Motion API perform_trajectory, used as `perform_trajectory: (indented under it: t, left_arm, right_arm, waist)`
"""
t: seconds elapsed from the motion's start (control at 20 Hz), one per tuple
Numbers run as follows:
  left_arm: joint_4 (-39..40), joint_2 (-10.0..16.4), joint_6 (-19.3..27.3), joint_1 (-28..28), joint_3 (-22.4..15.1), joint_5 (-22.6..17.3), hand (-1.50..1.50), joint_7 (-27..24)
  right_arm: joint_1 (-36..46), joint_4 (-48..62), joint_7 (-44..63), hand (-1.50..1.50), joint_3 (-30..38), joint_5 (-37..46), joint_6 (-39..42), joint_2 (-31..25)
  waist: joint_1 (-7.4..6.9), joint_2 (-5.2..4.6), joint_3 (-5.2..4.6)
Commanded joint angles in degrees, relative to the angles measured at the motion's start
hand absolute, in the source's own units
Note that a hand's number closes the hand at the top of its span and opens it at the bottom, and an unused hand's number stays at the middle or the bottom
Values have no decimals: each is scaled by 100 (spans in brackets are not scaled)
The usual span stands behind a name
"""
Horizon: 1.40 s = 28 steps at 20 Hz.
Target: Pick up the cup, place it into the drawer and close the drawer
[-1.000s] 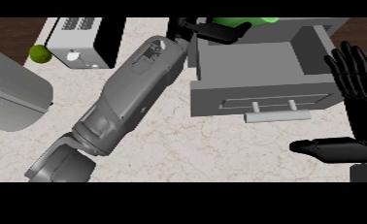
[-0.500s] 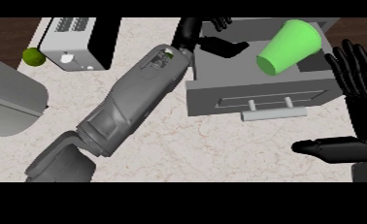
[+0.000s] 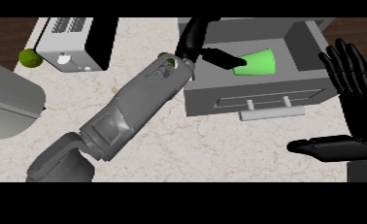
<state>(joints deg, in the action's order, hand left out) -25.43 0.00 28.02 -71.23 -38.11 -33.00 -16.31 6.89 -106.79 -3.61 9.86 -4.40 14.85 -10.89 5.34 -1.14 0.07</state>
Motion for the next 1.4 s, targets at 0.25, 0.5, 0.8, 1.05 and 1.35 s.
perform_trajectory:
  t: [0.25,0.5,0.8,1.05,1.35]
  left_arm:
    - [-621,0,344,-30,68,-533,-150,-640]
    - [-552,0,186,-314,504,-607,-150,-590]
    - [-892,304,10,-82,868,-609,-150,-384]
    - [-1869,920,-36,408,943,-597,-150,136]
    - [-3024,1664,-115,1128,1159,-542,-150,502]
  right_arm:
    - [-89,-200,339,150,-10,-1166,698,-49]
    - [-436,-648,319,150,-38,-772,967,-440]
    - [-563,-856,418,150,-211,-88,1227,-844]
    - [-505,-858,483,150,-518,976,845,-729]
    - [-254,-844,867,150,-1105,1982,330,-376]
  waist:
    - [-130,44,-4]
    - [-341,91,-6]
    - [-486,113,-9]
    - [-638,149,-9]
    - [-659,149,-11]
